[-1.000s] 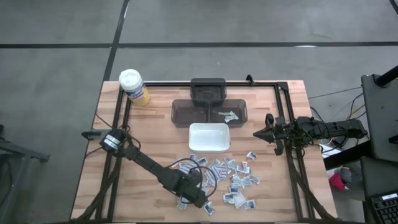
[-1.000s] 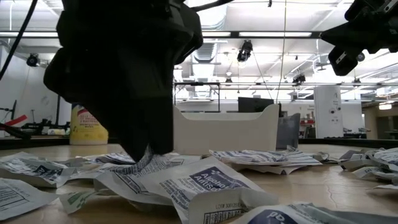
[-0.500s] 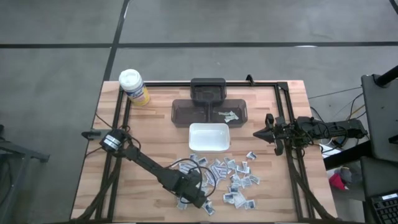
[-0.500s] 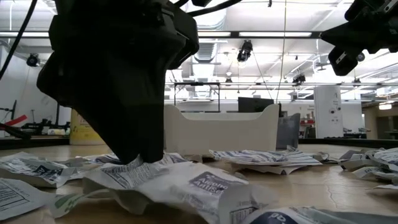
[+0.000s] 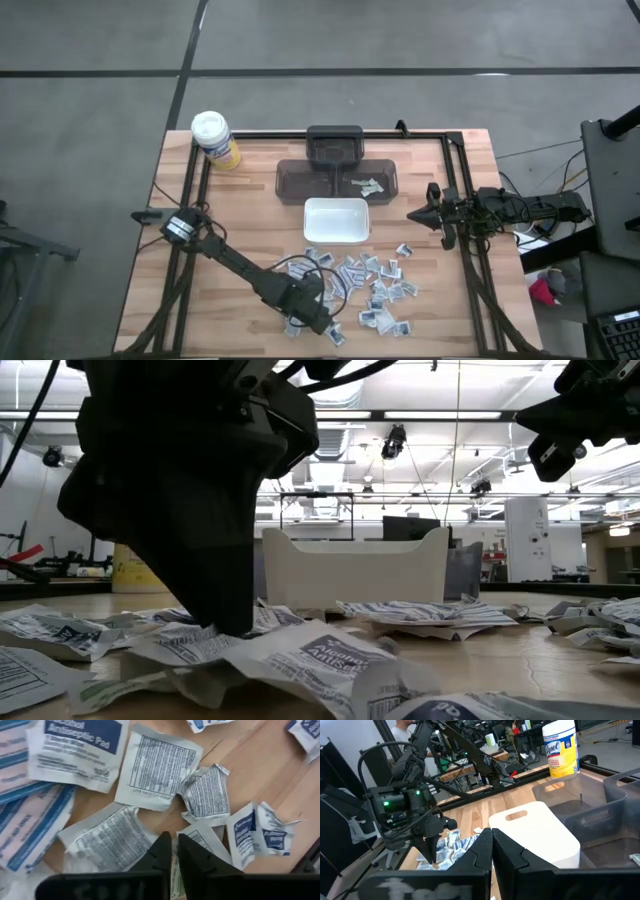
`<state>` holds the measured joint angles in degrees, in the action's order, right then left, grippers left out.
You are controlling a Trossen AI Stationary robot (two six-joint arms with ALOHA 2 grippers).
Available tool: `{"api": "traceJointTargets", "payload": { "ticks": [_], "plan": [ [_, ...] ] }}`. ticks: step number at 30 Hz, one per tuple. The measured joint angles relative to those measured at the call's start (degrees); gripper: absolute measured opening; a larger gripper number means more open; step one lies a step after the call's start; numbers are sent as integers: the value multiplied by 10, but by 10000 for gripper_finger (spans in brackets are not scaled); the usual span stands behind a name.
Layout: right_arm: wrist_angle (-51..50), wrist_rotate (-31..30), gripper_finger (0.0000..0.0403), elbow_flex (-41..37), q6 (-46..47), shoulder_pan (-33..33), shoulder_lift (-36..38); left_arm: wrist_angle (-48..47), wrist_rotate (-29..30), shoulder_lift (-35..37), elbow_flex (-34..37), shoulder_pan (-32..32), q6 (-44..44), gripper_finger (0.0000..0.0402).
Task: Pick & Place First Aid Supplies
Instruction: Put the alcohol pad into the bottom left black bin
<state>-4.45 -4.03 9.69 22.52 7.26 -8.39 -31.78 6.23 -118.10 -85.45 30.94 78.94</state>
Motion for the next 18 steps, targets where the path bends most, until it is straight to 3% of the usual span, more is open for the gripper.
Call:
{"api": "traceJointTargets", "payload": {
  "ticks": [18],
  "plan": [
    [0, 0, 8, 0, 0, 0, 0, 17, 20, 17, 13, -1, -11, 0]
  ]
}}
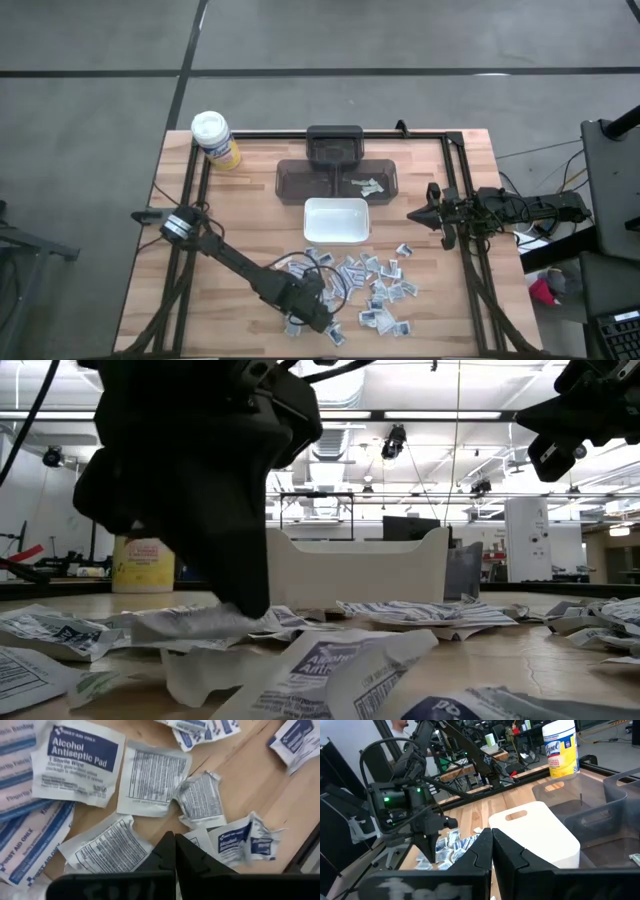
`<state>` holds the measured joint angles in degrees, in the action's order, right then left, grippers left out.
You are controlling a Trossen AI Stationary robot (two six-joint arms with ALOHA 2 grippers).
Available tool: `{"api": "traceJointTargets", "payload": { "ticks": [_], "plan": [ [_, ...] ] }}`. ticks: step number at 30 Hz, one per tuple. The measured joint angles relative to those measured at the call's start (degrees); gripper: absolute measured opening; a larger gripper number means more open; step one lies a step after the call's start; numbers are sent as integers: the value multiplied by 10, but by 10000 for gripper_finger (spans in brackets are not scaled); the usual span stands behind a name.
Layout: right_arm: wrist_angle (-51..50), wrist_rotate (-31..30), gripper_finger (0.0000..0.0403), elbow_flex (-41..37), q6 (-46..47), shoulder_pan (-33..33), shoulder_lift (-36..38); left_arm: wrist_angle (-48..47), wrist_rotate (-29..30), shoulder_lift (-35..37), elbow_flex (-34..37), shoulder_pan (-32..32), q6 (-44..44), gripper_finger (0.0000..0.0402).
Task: Pick & Place First Aid Supplies
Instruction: Put the alcohol pad into the bottom left black bin
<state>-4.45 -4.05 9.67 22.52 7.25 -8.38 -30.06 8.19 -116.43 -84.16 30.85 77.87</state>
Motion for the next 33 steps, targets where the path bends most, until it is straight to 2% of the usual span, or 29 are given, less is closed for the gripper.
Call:
{"api": "traceJointTargets", "payload": {
  "ticks": [11, 14, 18, 25, 33],
  "plan": [
    [0, 0, 8, 0, 0, 0, 0, -1, 13, 16, 0, 0, -16, 0],
    [0, 0, 8, 0, 0, 0, 0, 0, 15, 29, 0, 0, -50, 0],
    [-1, 0, 8, 0, 0, 0, 0, 3, 47, 50, 0, 1, -129, 0],
    [-1, 0, 8, 0, 0, 0, 0, 30, 192, 99, 0, -1, -293, 0],
    [-10, -2, 8, 0, -2, 0, 0, 30, 392, 154, 0, -15, -337, 0]
  ]
}}
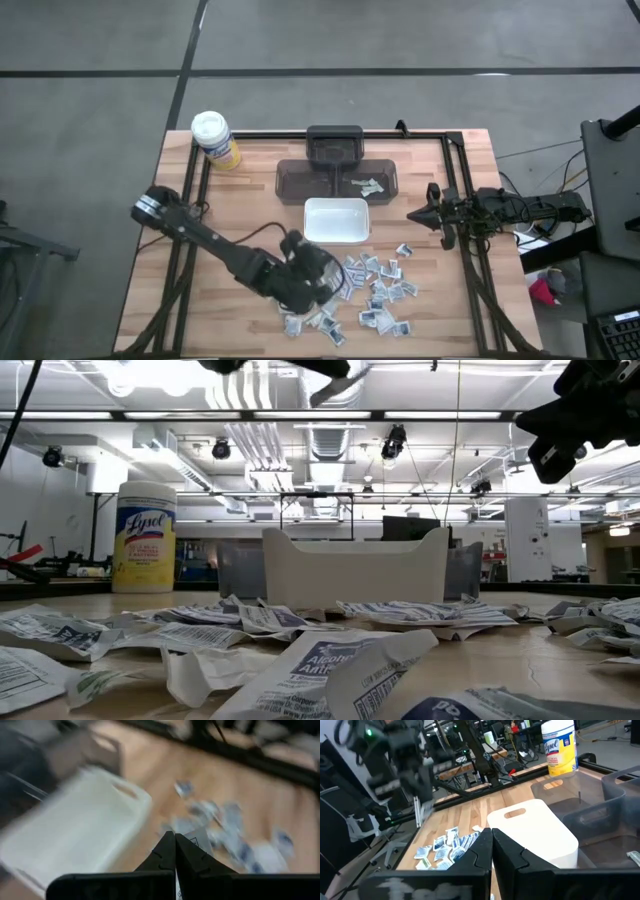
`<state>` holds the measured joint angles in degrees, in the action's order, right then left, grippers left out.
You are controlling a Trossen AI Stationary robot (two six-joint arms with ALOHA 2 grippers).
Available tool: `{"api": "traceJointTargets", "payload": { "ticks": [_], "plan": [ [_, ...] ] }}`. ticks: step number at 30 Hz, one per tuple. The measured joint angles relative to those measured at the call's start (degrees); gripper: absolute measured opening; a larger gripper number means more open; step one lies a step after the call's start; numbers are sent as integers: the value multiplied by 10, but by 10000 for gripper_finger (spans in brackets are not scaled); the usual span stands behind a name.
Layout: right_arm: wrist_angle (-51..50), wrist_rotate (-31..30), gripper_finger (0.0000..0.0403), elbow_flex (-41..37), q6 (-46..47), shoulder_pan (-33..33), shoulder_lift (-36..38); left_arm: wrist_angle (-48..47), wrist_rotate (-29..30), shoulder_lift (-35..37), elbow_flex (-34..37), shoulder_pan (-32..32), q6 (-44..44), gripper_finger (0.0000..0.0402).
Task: Pick & Place First Aid Supplies
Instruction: Put the alcohol pad into the bottom left black bin
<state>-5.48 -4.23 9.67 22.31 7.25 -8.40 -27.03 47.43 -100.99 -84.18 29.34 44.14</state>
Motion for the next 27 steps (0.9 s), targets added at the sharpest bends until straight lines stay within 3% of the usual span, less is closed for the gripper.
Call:
{"api": "traceJointTargets", "payload": {
  "ticks": [6, 12, 18, 27],
  "plan": [
    [-3, -4, 8, 0, 0, 0, 0, 0, 117, 35, 0, -37, -48, 0],
    [-3, -4, 8, 0, 0, 0, 0, 0, 113, 49, 0, -124, -148, 0],
    [-3, -4, 8, 0, 0, 0, 0, -12, -26, 49, 1, -235, -296, 0],
    [-3, -4, 8, 0, 0, 0, 0, -102, -211, 49, 1, -394, -454, 0]
  ]
}}
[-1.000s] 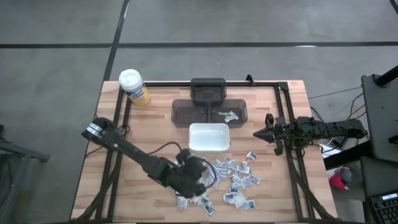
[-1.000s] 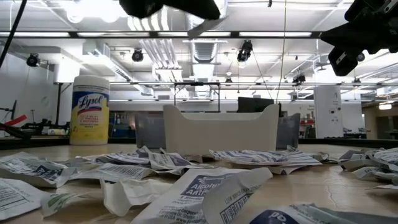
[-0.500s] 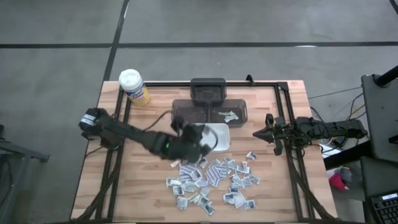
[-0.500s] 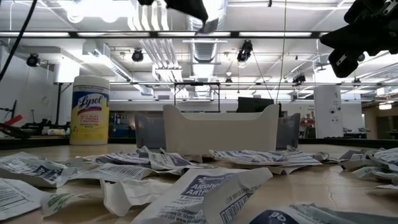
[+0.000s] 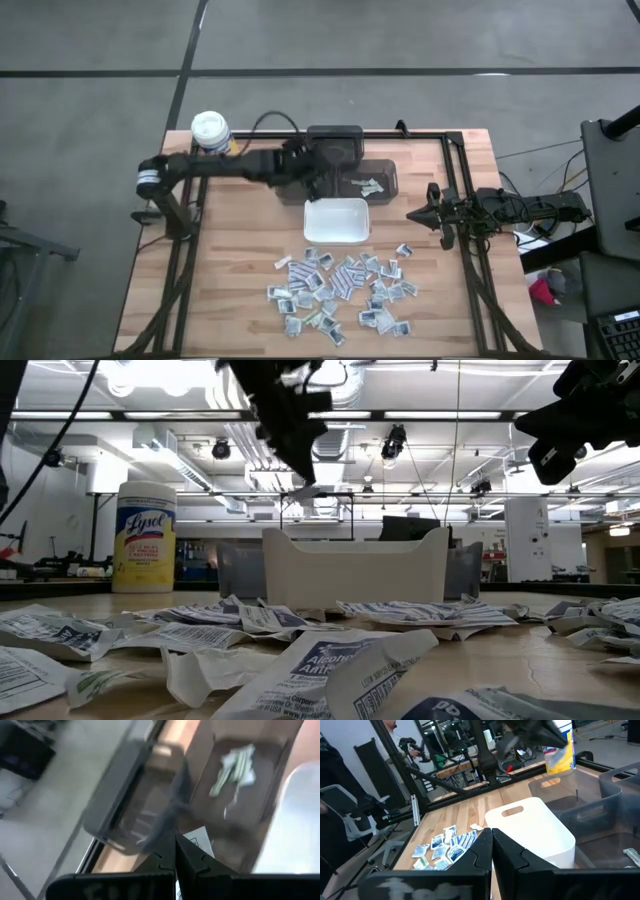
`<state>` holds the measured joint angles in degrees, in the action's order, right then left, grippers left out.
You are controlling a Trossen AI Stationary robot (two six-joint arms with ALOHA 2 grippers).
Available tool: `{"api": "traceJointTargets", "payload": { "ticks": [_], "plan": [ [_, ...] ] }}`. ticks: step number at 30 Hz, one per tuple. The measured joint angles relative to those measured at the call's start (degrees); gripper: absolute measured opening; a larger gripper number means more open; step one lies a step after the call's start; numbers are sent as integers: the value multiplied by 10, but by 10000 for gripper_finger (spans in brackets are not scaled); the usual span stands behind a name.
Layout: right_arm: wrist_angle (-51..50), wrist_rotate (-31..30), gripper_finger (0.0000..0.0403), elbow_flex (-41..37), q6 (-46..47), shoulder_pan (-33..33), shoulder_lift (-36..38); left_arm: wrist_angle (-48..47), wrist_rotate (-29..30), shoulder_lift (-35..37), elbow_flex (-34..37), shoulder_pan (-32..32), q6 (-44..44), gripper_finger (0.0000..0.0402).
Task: Pick & Place First Aid Supplies
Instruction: Put the alcohol pad into the bottom left black bin
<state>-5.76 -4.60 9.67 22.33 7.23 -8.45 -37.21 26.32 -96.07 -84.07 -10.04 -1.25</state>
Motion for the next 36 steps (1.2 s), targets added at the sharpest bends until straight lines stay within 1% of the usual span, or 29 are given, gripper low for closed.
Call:
{"api": "traceJointTargets", "payload": {
  "ticks": [6, 8, 10, 14, 17, 21, 25, 30, 36],
  "plan": [
    [0, 0, 8, 0, 0, 0, 0, -31, -159, 0, 0, -83, -109, 0],
    [0, 0, 8, 0, 0, 0, 0, -36, -202, 0, 0, -102, -133, 0],
    [0, 0, 8, 0, 0, 0, 0, -44, -228, 0, 1, -116, -156, 0],
    [1, 0, 8, 0, 0, 0, 0, -42, -246, 0, 28, -132, -183, 0],
    [1, 0, 8, 0, 0, 0, 0, -18, -268, 0, 66, -136, -186, 0],
    [1, 0, 8, 0, 0, 0, 0, 37, -271, -1, 124, -135, -187, 0],
    [1, 0, 8, 0, 0, 0, 0, 72, -270, -1, 164, -136, -187, 0],
    [3, 0, 8, 0, 2, 0, 0, 109, -271, -1, 189, -139, -203, 0],
    [3, 0, 8, 0, 2, 0, 0, 156, -269, -1, 209, -142, -245, 0]
  ]
}}
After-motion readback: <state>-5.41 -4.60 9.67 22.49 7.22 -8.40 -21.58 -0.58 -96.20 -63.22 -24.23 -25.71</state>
